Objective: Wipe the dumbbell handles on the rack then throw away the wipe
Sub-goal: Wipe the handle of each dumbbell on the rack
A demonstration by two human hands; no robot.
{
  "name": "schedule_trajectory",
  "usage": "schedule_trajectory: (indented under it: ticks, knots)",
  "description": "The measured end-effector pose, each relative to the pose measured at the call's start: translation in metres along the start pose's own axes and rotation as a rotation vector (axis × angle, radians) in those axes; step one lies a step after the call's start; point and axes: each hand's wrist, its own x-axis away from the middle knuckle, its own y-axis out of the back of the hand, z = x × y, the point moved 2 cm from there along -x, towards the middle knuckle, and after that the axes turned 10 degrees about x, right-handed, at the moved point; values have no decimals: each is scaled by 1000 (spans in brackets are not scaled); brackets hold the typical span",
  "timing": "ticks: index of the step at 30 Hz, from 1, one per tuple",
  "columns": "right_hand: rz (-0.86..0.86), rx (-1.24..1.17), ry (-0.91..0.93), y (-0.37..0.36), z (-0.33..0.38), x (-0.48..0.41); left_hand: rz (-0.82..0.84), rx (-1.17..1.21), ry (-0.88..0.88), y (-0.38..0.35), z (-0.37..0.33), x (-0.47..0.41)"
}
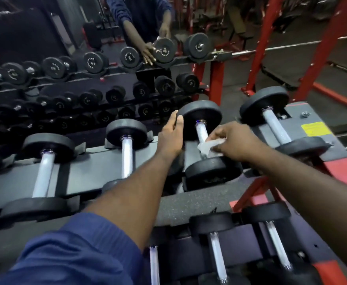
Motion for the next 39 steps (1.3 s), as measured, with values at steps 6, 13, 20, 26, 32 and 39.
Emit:
schedule_trajectory:
  ticks: [6, 13, 20, 26, 32, 39]
  knots:
    - [-175, -508, -126, 27, -28, 56, 60, -109, -132, -2, -67, 38]
    - [-127, -762, -243, 60, -46, 117, 220, -121, -220, -42, -116, 81]
    - [-240, -923, -351, 101, -78, 143, 341, -146, -215, -75, -136, 107]
    - [-233, -1157, -380, 142, -112, 137, 321, -125, -172, -105, -150, 92]
    - [-327, -854, -298, 150, -165, 90, 285, -145, -120, -147, -142, 59]
    - [-516, -230, -168, 144, -201, -25, 127, -124, -58, -200, -96, -2]
